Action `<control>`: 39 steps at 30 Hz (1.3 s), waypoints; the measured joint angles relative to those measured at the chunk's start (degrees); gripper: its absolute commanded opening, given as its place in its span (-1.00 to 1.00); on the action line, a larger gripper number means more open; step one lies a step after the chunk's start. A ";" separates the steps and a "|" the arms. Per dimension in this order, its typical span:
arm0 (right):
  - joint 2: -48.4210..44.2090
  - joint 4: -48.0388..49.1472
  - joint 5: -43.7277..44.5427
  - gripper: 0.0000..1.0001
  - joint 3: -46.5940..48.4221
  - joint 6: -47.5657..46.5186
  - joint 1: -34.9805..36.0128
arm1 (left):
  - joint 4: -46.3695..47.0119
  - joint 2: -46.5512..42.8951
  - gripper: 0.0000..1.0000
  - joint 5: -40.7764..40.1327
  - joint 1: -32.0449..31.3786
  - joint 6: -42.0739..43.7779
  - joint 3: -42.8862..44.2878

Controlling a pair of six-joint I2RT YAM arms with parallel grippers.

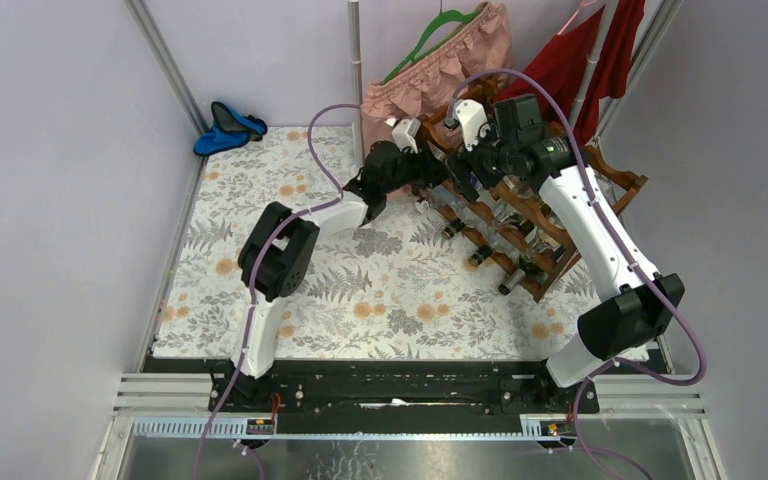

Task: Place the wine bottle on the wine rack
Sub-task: Place the wine bottle in the wine rack.

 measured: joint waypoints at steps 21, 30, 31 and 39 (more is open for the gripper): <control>-0.20 -0.02 -1.31 0.83 -0.07 -0.02 -0.13 | -0.76 -1.79 0.13 -5.42 0.17 2.05 -2.27; -0.52 -0.02 -1.36 0.83 -0.13 -0.02 -0.15 | -1.18 -2.67 0.22 -6.97 0.17 2.36 -2.27; -0.59 -0.02 -1.38 0.84 -0.15 -0.02 -0.17 | -1.36 -2.86 0.23 -7.17 0.17 2.43 -2.27; -1.51 -0.07 -1.51 0.90 -0.22 -0.11 -0.17 | -2.56 -7.52 0.44 -9.20 0.17 2.75 -5.20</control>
